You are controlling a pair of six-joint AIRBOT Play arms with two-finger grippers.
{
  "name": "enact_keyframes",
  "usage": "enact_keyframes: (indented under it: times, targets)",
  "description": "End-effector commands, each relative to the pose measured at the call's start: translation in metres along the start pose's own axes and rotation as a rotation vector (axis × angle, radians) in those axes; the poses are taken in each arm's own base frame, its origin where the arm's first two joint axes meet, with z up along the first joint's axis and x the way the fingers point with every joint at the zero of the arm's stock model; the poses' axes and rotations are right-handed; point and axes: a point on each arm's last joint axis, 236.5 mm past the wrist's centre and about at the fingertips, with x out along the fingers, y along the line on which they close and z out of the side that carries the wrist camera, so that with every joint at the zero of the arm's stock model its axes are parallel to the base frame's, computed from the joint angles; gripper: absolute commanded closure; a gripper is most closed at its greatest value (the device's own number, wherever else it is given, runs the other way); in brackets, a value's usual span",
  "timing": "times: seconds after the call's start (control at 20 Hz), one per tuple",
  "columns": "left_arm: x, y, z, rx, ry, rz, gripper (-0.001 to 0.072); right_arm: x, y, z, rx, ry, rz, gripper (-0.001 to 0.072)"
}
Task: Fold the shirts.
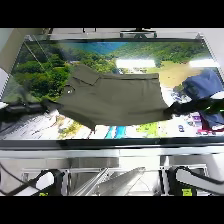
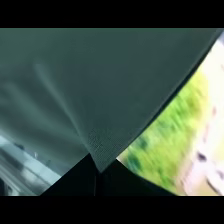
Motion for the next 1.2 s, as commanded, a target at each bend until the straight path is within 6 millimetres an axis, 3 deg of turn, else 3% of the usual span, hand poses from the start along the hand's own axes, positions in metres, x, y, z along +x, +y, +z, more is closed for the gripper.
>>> enact_keyframes:
  times: [0.0, 0.15, 0.25, 0.3, 0.4, 0.5, 0.55, 0.65, 0.75, 0.95, 1.15]
  targets:
    - [-0.074, -0.128, 0.028, 0.291, -0.172, -0.075, 0.0685, -0.108, 0.124, 0.050, -0.279, -0.367, 0.065, 0.0693]
    - [-0.142, -0.249, 0.029, 0.586, -0.387, -0.128, 0.0682, -0.226, 0.237, 0.053, -0.566, -0.779, -0.033, 0.0694]
    - [-0.180, -0.315, 0.013, 0.751, -0.511, -0.158, 0.0682, -0.281, 0.297, 0.032, -0.707, -1.006, -0.147, 0.0693]
    - [-0.193, -0.336, 0.005, 0.814, -0.552, -0.143, 0.0682, -0.300, 0.323, 0.020, -0.769, -1.097, -0.204, 0.0693]
    - [-0.205, -0.359, -0.005, 0.903, -0.600, -0.086, 0.0681, -0.323, 0.352, 0.003, -0.841, -1.216, -0.289, 0.0693]
    - [-0.209, -0.366, -0.003, 0.942, -0.595, -0.062, 0.0681, -0.328, 0.349, -0.001, -0.848, -1.234, -0.361, 0.0693]
    - [-0.210, -0.362, 0.005, 0.930, -0.586, -0.065, 0.0681, -0.321, 0.334, 0.006, -0.814, -1.188, -0.355, 0.0693]
    - [-0.201, -0.329, 0.032, 0.854, -0.516, -0.035, 0.0681, -0.290, 0.299, 0.029, -0.699, -1.076, -0.198, 0.0694]
    - [-0.169, -0.284, 0.057, 0.762, -0.381, -0.036, 0.0683, -0.240, 0.248, 0.054, -0.598, -0.932, -0.081, 0.0694]
    - [-0.065, -0.179, 0.095, 0.575, -0.075, -0.014, 0.0686, -0.122, 0.150, 0.087, -0.377, -0.696, 0.031, 0.0694]
    - [0.050, -0.049, 0.106, 0.351, 0.173, 0.030, 0.0686, -0.016, 0.042, 0.113, -0.158, -0.541, -0.010, 0.0693]
